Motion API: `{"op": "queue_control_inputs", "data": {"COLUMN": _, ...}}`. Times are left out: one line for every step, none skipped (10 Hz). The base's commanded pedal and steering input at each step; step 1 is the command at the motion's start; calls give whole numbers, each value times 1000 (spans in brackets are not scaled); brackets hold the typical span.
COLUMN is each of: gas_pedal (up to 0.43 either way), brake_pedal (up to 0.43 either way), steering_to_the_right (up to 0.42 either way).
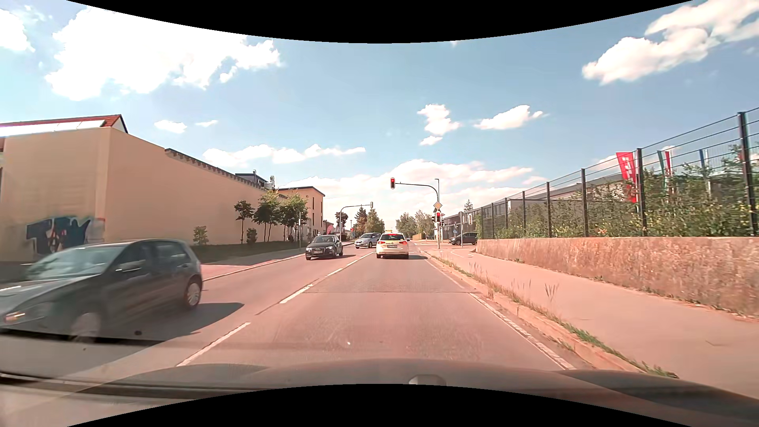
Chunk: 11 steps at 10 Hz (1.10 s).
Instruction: Follow the waypoints while adhering to traffic rules and regulations
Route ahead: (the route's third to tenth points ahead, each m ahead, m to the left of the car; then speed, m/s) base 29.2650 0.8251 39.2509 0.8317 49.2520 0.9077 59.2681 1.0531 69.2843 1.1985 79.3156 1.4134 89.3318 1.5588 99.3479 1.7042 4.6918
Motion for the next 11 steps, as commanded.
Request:
{"op": "queue_control_inputs", "data": {"gas_pedal": 0, "brake_pedal": 0, "steering_to_the_right": 7}}
{"op": "queue_control_inputs", "data": {"gas_pedal": 0, "brake_pedal": 0, "steering_to_the_right": 7}}
{"op": "queue_control_inputs", "data": {"gas_pedal": 0, "brake_pedal": 0, "steering_to_the_right": 7}}
{"op": "queue_control_inputs", "data": {"gas_pedal": 0, "brake_pedal": 0, "steering_to_the_right": 7}}
{"op": "queue_control_inputs", "data": {"gas_pedal": 0, "brake_pedal": 0, "steering_to_the_right": 7}}
{"op": "queue_control_inputs", "data": {"gas_pedal": 0, "brake_pedal": 0, "steering_to_the_right": 7}}
{"op": "queue_control_inputs", "data": {"gas_pedal": 0, "brake_pedal": 0, "steering_to_the_right": 6}}
{"op": "queue_control_inputs", "data": {"gas_pedal": 0, "brake_pedal": 0, "steering_to_the_right": 6}}
{"op": "queue_control_inputs", "data": {"gas_pedal": 0, "brake_pedal": 0, "steering_to_the_right": 6}}
{"op": "queue_control_inputs", "data": {"gas_pedal": 0, "brake_pedal": 0, "steering_to_the_right": 5}}
{"op": "queue_control_inputs", "data": {"gas_pedal": 0, "brake_pedal": 0, "steering_to_the_right": 4}}
